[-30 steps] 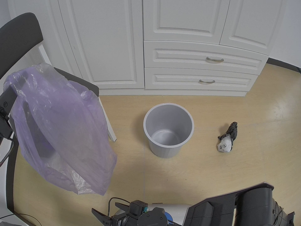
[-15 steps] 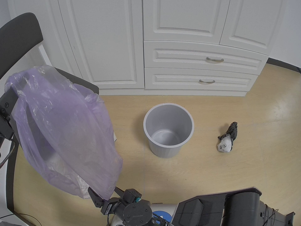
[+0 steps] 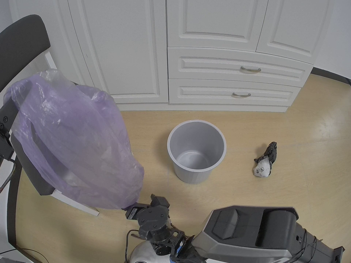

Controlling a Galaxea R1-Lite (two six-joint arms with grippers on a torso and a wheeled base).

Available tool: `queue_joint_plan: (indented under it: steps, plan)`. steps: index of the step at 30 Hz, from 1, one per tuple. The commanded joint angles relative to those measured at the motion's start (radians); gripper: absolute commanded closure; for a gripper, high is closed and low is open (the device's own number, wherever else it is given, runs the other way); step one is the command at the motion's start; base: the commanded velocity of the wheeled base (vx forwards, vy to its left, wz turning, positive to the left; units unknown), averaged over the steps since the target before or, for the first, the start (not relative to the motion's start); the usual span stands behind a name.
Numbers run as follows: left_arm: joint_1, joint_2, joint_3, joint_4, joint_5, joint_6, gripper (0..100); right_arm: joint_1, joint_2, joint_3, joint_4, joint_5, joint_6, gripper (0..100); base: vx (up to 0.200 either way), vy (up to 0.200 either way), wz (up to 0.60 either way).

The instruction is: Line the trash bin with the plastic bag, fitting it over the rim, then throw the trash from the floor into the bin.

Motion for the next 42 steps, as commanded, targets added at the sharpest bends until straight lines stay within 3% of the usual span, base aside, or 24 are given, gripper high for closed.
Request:
queue_joint_plan:
  steps: [1,6,13,14,20,29,34,36,37,42]
  plan:
    - [0.006,-0.011,-0.001,-0.013,0.0,-0.002,100,-0.047,-0.031,-0.003,-0.007,-0.001,-0.018,0,0.0,0.0,0.0]
    - [0.006,-0.019,0.0,-0.024,0.0,-0.002,100,-0.11,-0.085,-0.007,-0.011,0.008,-0.038,0,0.0,0.0,0.0]
    - [0.006,-0.017,0.0,-0.024,0.0,-0.002,100,-0.163,-0.21,0.052,-0.011,0.096,-0.033,0,0.0,0.0,0.0]
    - [0.006,-0.017,0.0,-0.024,0.0,-0.002,100,-0.176,-0.252,0.109,-0.012,0.163,-0.019,0,0.0,0.0,0.0]
    - [0.006,-0.008,0.003,-0.024,0.0,-0.001,100,-0.194,-0.303,0.195,-0.014,0.329,0.128,0,0.0,0.0,0.0]
    - [0.006,-0.01,0.0,-0.024,0.0,-0.001,100,-0.211,-0.257,0.21,-0.061,0.36,0.134,0,0.0,0.0,0.0]
    - [0.006,-0.01,-0.012,-0.027,0.002,-0.004,100,-0.225,-0.252,0.306,-0.179,0.479,0.139,0,0.0,0.0,0.0]
    - [0.006,-0.01,-0.012,-0.027,0.002,-0.004,100,-0.225,-0.252,0.306,-0.179,0.479,0.139,0,0.0,0.0,0.0]
    - [0.006,-0.011,-0.02,-0.029,0.002,-0.007,100,-0.228,-0.238,0.352,-0.262,0.525,0.139,0,0.0,0.0,0.0]
    - [0.006,-0.007,-0.023,-0.052,0.002,-0.024,100,-0.226,-0.227,0.381,-0.311,0.545,0.139,0,0.0,0.0,0.0]
